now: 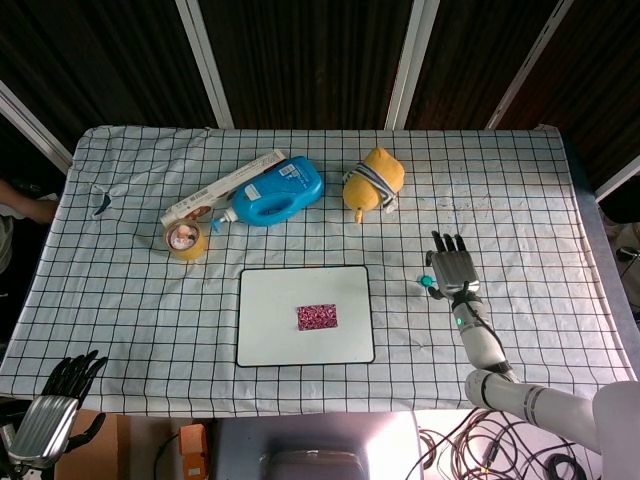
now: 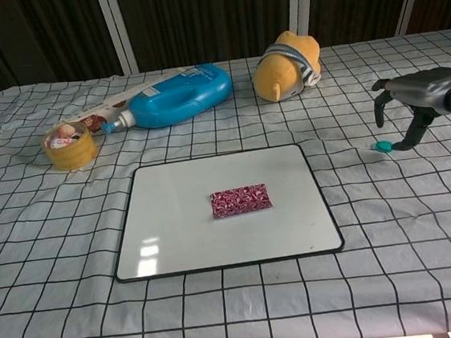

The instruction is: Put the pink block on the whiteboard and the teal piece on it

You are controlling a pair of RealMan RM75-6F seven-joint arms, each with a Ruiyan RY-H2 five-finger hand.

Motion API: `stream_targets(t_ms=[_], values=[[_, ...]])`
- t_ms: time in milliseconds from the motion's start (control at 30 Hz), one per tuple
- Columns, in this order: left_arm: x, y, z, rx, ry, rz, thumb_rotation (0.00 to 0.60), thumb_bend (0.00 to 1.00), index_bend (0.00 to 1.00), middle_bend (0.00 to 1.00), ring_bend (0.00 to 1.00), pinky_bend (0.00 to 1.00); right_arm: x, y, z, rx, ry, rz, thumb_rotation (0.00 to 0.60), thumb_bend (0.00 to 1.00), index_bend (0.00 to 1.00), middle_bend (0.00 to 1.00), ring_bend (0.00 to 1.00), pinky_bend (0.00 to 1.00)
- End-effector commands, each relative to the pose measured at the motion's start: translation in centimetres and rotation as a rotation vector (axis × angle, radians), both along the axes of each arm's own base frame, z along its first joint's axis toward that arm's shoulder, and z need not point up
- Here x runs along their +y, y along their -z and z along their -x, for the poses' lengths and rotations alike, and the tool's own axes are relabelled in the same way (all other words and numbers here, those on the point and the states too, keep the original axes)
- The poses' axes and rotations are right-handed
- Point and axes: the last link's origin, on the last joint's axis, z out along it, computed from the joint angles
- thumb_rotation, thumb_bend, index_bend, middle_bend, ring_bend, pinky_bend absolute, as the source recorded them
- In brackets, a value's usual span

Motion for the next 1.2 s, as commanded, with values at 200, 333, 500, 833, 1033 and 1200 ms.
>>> stream_targets(t_ms=[200, 333, 500, 833, 1033, 1200], values=[[0.0, 0.0, 0.1, 0.000, -0.005, -0.002, 0.600, 0.33, 0.00, 0.00, 0.00, 0.00, -0.3, 1.3, 0.4, -0.012, 0.009, -0.022, 0.600, 0.19, 0.43, 0.00, 0.00, 0.00], [0.0, 0.0, 0.2, -0.001, -0.007, -0.002, 0.600, 0.33, 0.00, 0.00, 0.00, 0.00, -0.3, 1.5, 0.4, -0.005, 0.006, -0.022, 0.600, 0.19, 0.44, 0.00, 0.00, 0.00], [0.0, -0.1, 0.3, -0.003, -0.009, -0.002, 0.600, 0.33, 0.00, 0.00, 0.00, 0.00, -0.3, 1.5, 0.5, 0.001, 0.010, -0.019, 0.600, 0.19, 0.48, 0.00, 0.00, 0.00], [0.0, -0.2, 0.4, -0.006, -0.011, -0.006, 0.600, 0.33, 0.00, 0.00, 0.00, 0.00, -0.3, 1.5, 0.1, -0.026, 0.015, -0.024, 0.600, 0.20, 0.54, 0.00, 0.00, 0.00], [0.0, -0.4, 0.4, -0.010, -0.011, -0.012, 0.600, 0.33, 0.00, 0.00, 0.00, 0.00, 0.1, 0.2, -2.1, -0.116, -0.034, -0.006, 0.600, 0.20, 0.55, 0.00, 0.00, 0.00], [0.2, -0.3, 0.5, -0.012, -0.009, -0.007, 0.600, 0.33, 0.00, 0.00, 0.00, 0.00, 1.2, -0.1, -5.6, -0.190, -0.101, -0.031, 0.600, 0.20, 0.54, 0.00, 0.00, 0.00]])
